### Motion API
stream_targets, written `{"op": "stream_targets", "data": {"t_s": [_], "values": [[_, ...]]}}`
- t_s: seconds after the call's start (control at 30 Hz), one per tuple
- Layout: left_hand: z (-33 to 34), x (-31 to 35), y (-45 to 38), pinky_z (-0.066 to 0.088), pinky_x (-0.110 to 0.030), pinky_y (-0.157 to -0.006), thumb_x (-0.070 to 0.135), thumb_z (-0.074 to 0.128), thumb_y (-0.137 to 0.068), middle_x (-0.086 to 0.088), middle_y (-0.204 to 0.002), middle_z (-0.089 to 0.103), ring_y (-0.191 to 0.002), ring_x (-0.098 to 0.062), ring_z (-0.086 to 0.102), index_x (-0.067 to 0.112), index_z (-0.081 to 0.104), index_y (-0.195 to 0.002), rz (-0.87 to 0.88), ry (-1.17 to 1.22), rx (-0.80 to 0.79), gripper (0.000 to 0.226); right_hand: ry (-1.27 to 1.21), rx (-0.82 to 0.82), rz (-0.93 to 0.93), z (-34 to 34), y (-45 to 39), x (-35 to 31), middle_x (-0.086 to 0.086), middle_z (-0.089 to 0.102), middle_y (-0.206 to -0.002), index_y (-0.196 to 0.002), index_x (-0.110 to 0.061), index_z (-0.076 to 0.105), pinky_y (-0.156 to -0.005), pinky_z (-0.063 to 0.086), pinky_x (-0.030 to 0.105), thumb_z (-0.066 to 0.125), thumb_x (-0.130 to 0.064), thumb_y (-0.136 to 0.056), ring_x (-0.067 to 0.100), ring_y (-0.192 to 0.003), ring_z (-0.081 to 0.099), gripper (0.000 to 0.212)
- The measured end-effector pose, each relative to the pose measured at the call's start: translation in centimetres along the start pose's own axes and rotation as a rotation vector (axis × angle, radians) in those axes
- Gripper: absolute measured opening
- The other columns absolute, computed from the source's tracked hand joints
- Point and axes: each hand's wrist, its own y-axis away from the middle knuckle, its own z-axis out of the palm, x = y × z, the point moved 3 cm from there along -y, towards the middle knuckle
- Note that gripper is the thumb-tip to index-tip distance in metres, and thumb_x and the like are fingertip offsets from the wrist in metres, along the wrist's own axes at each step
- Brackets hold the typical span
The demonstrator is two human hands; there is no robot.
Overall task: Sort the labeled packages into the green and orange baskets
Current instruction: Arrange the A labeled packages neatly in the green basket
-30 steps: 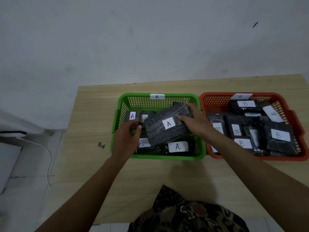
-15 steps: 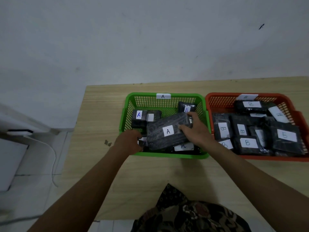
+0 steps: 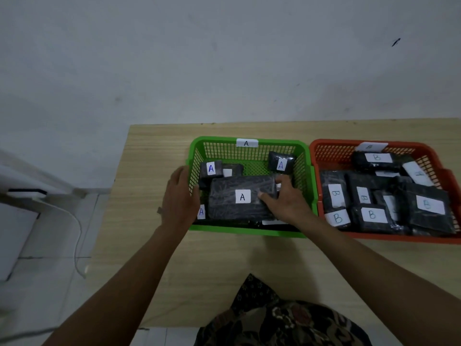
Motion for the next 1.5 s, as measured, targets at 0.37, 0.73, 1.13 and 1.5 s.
{"op": "stream_targets", "data": {"t_s": [0.37,0.73,1.13,1.5], "values": [[1.3,-1.3,-0.4,0.047,-0.039,-0.081,0.000,0.045,-0.094,-0.017,-0.115,0.066,-0.100,-0.036,0.062,0.011,0.048,-0.137,-0.174,0.103,0.056,0.044,-0.039,-0.040,0.012,0.3,-0.7,-0.5,-0.002,0.059,-0.097,-0.123,-0.025,0.039,-0.068,0.053,0.033,0.049,-0.054,-0.096,0.020,-0.080,0.065,0.041],[2.7,-1.4,-0.1,0.044,-0.042,-0.095,0.008,0.041,-0.099,-0.017,-0.135,0.056,-0.118,-0.036,0.055,0.010,0.039,-0.146,-0.278,0.147,0.090,0.046,0.289,-0.306,0.067,-3.6,-1.1,0.0,0.014,0.055,-0.084,-0.082,-0.001,0.053,-0.062,0.033,0.028,0.031,-0.019,-0.103,0.019,-0.073,0.047,0.036],[2.7,2.5,-6.0,0.042,-0.045,-0.104,0.022,0.059,-0.094,-0.014,-0.135,0.057,-0.126,-0.030,0.050,0.007,0.056,-0.133,0.059,0.006,0.050,0.042,0.465,0.161,-0.214,-4.9,-7.0,-3.2,0.019,0.053,-0.135,-0.131,-0.002,0.054,-0.098,0.043,0.038,0.056,-0.018,-0.096,0.034,-0.125,0.046,0.039],[6.7,6.5,-15.5,0.039,-0.043,-0.108,0.032,0.066,-0.091,-0.015,-0.134,0.059,-0.128,-0.030,0.050,0.007,0.059,-0.133,0.376,-0.036,-0.241,0.049,0.869,0.053,-0.248,-4.6,-10.0,-2.3,0.016,0.048,-0.132,-0.129,-0.010,0.053,-0.096,0.042,0.045,0.066,-0.013,-0.084,0.034,-0.125,0.043,0.046]]}}
